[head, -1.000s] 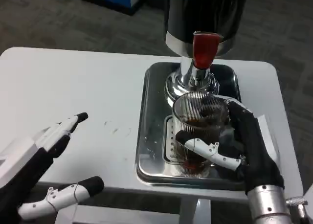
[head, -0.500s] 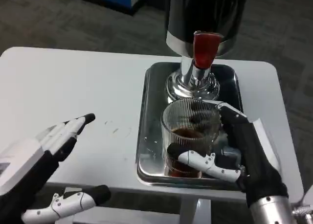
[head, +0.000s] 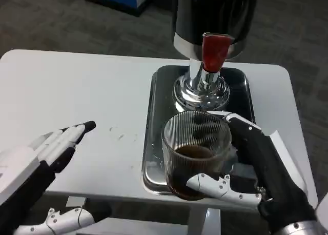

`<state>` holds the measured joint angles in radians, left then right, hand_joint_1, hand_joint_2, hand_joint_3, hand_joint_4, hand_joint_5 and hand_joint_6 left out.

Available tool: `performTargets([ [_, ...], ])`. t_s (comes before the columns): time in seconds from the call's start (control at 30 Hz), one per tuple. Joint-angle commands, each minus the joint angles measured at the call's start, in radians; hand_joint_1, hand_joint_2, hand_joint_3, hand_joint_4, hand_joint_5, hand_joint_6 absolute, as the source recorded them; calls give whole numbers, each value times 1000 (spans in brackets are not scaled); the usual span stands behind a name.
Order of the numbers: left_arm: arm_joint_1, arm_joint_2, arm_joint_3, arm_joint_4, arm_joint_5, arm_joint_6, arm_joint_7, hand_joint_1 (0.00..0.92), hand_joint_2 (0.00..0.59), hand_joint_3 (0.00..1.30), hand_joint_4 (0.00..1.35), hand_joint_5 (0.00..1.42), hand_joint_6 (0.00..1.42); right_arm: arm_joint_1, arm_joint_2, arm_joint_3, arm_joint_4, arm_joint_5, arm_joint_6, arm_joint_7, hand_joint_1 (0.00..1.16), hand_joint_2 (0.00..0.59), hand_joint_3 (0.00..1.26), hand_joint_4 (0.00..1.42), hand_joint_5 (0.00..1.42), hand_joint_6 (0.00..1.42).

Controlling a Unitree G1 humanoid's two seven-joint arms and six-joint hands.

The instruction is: Grasp the cup under the faucet to collect the drink, then remove the cup.

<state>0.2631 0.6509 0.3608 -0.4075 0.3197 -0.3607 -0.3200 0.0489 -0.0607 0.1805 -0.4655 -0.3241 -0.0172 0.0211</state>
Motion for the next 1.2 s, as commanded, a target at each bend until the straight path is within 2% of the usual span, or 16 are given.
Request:
performTargets([
  [0.03, 36, 11, 22, -38, -15, -20, -20, 0, 104, 0, 0, 0, 0, 34, -6, 4, -97, 31, 18, 34, 891, 143, 717, 754, 979, 1089],
  [0.43, 145, 1, 102, -142, -50, -46, -51, 0, 101, 0, 0, 0, 0, 82, -26, 25, -259, 87, 106, 121, 887, 145, 721, 754, 979, 1108],
  [0.7, 166, -1, 118, -194, -62, -42, -76, 0, 100, 0, 0, 0, 0, 125, -50, 39, -345, 108, 173, 173, 886, 145, 721, 776, 989, 1116],
  [1.2, 166, 7, 133, -256, -84, -39, -125, 0, 100, 0, 0, 0, 0, 153, -68, 42, -411, 127, 217, 195, 886, 145, 722, 776, 994, 1122],
])
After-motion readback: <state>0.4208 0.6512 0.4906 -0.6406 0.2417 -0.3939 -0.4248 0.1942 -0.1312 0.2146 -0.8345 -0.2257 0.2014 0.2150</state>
